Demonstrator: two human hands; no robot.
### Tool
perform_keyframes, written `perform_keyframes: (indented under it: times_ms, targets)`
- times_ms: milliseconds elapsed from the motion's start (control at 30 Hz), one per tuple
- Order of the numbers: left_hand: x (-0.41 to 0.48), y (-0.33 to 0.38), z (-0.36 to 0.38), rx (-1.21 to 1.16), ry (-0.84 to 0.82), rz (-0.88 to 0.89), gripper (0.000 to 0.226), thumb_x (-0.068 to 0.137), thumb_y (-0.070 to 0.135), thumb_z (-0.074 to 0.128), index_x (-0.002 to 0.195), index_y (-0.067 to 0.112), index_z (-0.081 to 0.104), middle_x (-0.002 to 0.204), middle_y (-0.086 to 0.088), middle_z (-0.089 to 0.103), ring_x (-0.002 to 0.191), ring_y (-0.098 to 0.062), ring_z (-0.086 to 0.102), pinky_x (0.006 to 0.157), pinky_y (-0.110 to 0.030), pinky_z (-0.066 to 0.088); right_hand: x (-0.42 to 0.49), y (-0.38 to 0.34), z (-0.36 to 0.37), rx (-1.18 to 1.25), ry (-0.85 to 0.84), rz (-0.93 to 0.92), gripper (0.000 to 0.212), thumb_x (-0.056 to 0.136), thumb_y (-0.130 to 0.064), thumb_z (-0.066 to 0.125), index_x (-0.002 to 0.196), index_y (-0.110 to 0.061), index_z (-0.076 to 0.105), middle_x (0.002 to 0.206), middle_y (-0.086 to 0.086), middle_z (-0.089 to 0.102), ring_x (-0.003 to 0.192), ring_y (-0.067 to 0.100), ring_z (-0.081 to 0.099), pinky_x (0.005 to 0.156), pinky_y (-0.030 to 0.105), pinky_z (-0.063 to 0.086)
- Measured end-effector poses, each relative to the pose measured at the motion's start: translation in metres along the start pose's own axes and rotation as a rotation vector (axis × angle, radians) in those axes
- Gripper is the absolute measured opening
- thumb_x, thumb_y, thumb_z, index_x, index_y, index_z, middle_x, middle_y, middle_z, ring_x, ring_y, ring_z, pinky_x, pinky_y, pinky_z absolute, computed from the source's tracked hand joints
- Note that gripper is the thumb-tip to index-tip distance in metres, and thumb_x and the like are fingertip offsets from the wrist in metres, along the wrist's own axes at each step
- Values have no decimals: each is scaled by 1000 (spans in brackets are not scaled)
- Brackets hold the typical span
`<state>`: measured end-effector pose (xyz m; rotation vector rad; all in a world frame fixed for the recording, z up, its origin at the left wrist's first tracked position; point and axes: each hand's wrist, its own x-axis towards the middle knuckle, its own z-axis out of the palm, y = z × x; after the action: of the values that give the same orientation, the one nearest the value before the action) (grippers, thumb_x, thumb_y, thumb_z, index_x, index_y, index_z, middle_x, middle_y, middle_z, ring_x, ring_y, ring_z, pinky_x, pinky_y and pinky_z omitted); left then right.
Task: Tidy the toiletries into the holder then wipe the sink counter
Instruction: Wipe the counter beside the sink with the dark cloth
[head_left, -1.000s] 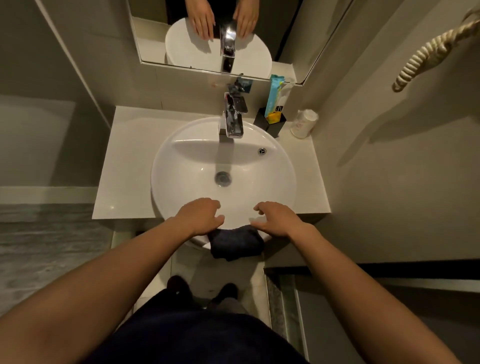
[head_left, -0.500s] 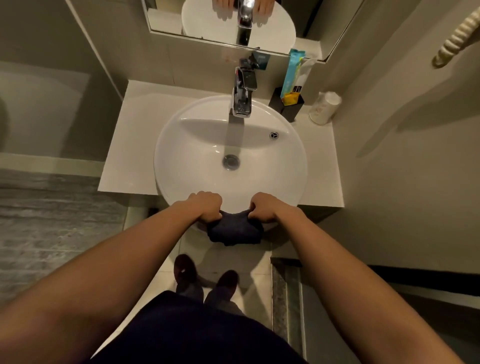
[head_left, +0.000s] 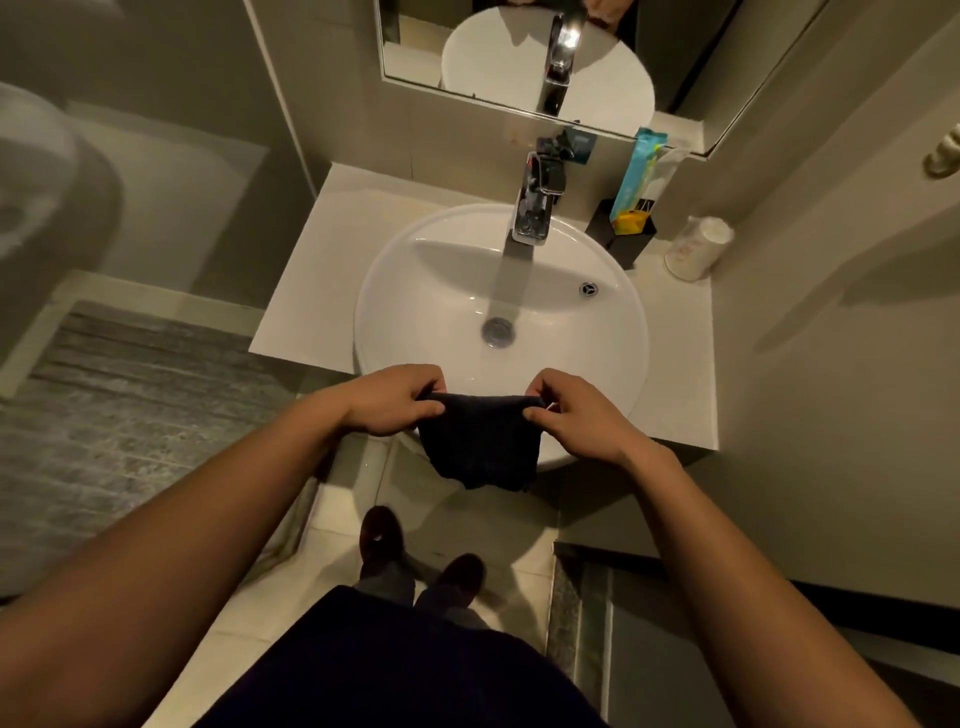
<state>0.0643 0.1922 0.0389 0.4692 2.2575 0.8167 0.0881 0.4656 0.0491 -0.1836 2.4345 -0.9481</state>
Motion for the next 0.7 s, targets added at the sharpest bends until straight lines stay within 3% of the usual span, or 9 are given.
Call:
perform_keyframes:
  times_ms: [267,400,700]
  targets:
    - [-58,-10,-39,-72,242,-11,4,99,25,57,96,26,57,96,3,64,88,-16,61,74,-31,49,16,-65,-13,-37,17,-219,5,95,-20,64,94,-18,60,92,-5,62,81,10,57,68,26,44]
    - [-78,-30,-68,-119,365,-36,2,98,19,59,98,20,59,95,0,66,90,-23,63,80,-40,51,45,-95,-9,-25,26,-288,6,93,-17,66,95,-15,61,88,-7,63,76,9,57,66,25,40]
    - [-83,-89,-150,-312,547,-84,6,99,8,56,98,14,58,86,-1,61,79,-12,56,75,-33,49,134,-172,8,27,97,-340,6,95,-17,64,93,-16,58,88,-4,62,77,12,54,66,26,41]
